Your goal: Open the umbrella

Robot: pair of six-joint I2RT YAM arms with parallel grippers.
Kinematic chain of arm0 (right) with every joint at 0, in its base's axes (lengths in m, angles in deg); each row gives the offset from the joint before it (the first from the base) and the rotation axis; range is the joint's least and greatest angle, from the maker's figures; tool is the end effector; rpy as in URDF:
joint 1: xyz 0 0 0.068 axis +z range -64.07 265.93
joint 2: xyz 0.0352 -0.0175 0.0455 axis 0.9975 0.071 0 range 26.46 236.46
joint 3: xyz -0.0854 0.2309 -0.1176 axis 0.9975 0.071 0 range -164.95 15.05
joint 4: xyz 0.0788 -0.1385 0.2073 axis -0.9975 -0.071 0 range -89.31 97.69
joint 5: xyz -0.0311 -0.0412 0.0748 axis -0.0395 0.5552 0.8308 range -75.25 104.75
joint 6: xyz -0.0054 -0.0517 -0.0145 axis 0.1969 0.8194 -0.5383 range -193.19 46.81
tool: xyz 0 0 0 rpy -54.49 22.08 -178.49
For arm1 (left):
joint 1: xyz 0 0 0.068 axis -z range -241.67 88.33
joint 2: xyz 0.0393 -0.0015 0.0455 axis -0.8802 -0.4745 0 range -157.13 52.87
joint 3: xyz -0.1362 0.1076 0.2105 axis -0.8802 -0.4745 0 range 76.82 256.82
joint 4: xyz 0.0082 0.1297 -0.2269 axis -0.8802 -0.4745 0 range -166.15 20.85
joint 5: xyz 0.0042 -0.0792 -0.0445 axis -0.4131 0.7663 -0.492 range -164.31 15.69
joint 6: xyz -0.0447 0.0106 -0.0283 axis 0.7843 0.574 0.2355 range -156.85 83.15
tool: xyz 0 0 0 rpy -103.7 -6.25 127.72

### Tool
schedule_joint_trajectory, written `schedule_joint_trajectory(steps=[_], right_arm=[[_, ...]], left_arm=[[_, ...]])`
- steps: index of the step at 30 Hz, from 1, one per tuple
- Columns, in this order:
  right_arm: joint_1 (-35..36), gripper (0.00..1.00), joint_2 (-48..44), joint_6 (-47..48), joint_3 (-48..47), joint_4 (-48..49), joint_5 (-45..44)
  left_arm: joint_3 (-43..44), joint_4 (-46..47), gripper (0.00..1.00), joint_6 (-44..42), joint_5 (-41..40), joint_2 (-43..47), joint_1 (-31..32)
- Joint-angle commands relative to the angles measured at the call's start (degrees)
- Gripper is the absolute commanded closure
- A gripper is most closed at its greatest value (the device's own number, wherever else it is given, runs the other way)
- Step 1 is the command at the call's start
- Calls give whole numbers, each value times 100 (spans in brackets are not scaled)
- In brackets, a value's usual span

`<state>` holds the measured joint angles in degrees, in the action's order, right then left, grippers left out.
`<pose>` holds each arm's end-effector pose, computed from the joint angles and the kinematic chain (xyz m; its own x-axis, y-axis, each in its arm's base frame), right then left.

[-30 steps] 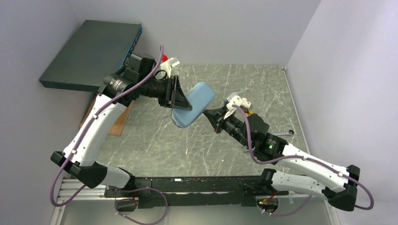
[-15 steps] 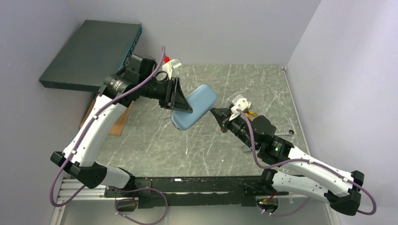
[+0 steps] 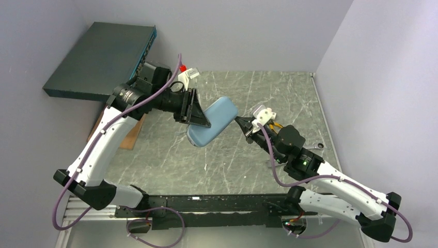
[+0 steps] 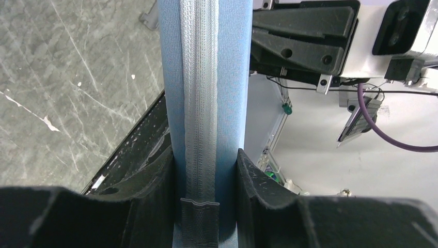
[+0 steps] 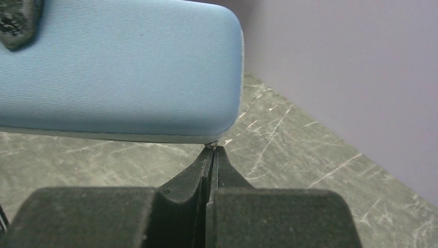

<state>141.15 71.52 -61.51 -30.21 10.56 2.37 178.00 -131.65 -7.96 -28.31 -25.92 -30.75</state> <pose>0.1130 0.1491 0.3670 0.1677 -0.1052 -0.9802 -0.6600 0.7266 -0.1909 0.1995 -0.1495 0.4577 -0.8843 0.1385 -0.4460 0.4590 0.4341 -0.7752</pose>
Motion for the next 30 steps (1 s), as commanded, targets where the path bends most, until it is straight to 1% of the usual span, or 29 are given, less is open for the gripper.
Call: schedule_joint_trajectory(steps=[1,7,12,17,23,30], right_arm=[[-361,100,2,376,-58,-261,65],[-806,100,117,692,-207,-580,606],[-922,100,251,1247,-464,-910,755],[-1240,100,319,1549,-676,-949,1108],[-1242,100,568,1829,-1139,-1233,1472],[-1247,100,545,1882,-1290,-1263,1610]], left_arm=[[4,-1,100,-153,272,452,109],[-149,-60,100,-153,340,556,241],[-206,-61,100,-108,508,613,295],[-441,-86,100,-136,512,678,445],[-547,-146,100,-215,455,633,668],[-592,-132,100,-255,505,610,793]])
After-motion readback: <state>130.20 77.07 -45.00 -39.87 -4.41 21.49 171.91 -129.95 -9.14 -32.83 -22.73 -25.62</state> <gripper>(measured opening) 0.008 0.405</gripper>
